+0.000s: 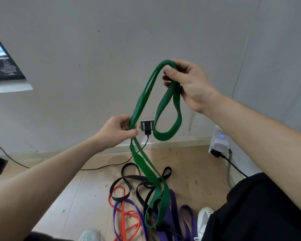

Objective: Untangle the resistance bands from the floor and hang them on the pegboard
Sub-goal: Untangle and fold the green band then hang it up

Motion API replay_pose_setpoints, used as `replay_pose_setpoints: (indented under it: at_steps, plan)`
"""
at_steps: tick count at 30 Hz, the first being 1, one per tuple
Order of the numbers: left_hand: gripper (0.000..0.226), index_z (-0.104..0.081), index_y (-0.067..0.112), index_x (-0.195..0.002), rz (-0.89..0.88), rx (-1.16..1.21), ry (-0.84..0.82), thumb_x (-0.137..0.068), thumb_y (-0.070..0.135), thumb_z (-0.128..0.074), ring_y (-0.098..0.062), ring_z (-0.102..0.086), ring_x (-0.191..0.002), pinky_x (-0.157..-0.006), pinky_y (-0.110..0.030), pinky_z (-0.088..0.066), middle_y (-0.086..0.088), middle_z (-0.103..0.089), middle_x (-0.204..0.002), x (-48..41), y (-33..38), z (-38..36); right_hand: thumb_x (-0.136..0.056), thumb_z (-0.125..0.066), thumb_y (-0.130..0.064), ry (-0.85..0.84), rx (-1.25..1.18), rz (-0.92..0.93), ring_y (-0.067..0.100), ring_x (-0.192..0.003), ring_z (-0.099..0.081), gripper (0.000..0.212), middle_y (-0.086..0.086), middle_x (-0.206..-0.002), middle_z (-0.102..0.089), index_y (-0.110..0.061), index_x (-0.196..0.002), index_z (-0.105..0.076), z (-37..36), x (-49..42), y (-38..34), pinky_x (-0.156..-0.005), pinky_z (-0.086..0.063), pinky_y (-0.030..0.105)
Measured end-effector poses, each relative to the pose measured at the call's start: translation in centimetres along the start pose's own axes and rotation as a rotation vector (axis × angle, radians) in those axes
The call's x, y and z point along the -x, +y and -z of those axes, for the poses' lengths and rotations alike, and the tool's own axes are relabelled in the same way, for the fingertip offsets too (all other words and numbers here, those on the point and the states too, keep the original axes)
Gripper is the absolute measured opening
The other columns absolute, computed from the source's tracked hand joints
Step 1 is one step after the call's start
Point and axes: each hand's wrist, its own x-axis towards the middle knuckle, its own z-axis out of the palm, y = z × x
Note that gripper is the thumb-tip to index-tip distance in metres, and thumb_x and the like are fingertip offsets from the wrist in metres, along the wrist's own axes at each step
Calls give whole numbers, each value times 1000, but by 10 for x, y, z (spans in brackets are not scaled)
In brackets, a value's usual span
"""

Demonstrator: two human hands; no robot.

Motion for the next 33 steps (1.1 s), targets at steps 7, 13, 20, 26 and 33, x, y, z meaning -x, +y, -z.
replay_pose_setpoints:
  at_steps: [7, 13, 20, 26, 33]
  plan:
    - [20, -73, 14, -104, -10, 233, 148, -85, 13, -79, -27, -75, -96, -84, -29, -62, -11, -76, -99, 1, 19, 23, -89, -68, -4, 12, 70, -106, 20, -73, -64, 11, 4, -82, -63, -10, -98, -65, 37, -6, 1, -90, -51, 44]
    - [14, -74, 19, -102, -104, 305, 318, -88, 19, -76, -20, -77, -88, -84, -34, -63, -7, -77, -93, 7, 42, 36, -82, -74, 1, -366, 603, -296, 18, -80, -64, 37, 5, -84, -65, -13, -114, -64, 47, 6, 17, -82, -52, 32]
    - [16, -75, 25, -98, -273, 278, 308, -85, 18, -79, -9, -73, -82, -81, -24, -59, 10, -78, -83, 11, 65, 26, -83, -77, -8, -587, 745, -323, 19, -92, -70, 35, 14, -102, -72, -13, -116, -66, 14, 15, 23, -92, -51, 32]
    - [27, -76, 19, -104, -309, 213, 262, -78, 26, -82, -16, -75, -91, -88, -32, -59, 2, -79, -95, 12, 57, 21, -84, -76, -11, -554, 446, -191, 25, -105, -68, 40, 21, -120, -67, -6, -121, -63, -12, 19, 21, -99, -53, 35]
    - [29, -75, 17, -108, -278, 202, 221, -80, 23, -82, -18, -75, -91, -88, -32, -59, 0, -79, -97, 12, 46, 29, -84, -78, -16, -447, 496, -48, 12, -87, -63, 29, 4, -94, -69, -8, -110, -68, -28, 19, 25, -82, -54, 26]
